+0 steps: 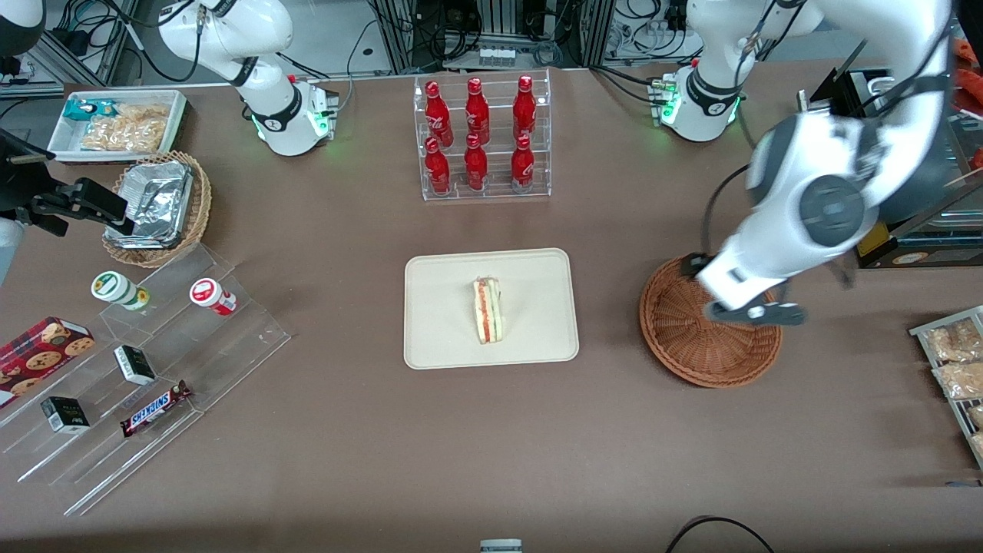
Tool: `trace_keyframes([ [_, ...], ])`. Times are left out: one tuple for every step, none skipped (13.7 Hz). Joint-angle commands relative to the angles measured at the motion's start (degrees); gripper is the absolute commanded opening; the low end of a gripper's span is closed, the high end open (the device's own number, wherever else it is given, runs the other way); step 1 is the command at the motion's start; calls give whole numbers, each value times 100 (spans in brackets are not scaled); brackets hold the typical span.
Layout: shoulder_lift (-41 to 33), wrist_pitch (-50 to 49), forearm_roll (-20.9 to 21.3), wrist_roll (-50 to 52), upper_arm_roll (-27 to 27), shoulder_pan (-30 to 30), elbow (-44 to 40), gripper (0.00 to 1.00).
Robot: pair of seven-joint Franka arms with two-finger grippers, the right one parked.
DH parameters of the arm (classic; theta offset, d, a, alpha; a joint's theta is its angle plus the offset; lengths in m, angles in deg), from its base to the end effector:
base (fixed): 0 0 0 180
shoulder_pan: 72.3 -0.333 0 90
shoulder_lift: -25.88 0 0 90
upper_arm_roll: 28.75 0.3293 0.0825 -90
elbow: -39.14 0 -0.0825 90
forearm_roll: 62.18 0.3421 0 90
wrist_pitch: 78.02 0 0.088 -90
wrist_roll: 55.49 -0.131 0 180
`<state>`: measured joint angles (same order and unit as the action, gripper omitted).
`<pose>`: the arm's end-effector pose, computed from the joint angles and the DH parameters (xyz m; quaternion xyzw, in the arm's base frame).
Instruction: Place sandwich from basket to tray
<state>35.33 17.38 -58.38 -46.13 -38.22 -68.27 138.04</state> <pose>0.5303 -0.1140 0.4687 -0.9926 0.0431 0.1056 0.0406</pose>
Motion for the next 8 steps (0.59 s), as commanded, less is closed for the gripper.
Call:
trace_keyframes([
  [-408, -458, -37, -162, -46, -314, 34, 100],
  [-478, -582, -37, -172, -46, -463, -19, 100],
  [-575, -653, -37, -172, -46, -525, -20, 100],
  [-654, -680, -37, -180, -46, -578, -29, 100],
  [-742, -680, -37, -250, -46, -640, -38, 100],
  [-838, -689, -37, -399, -46, -649, -38, 100],
  [-926, -689, -20, -505, -37, -649, -38, 100],
  [-979, -689, -2, -558, -11, -693, -55, 100],
])
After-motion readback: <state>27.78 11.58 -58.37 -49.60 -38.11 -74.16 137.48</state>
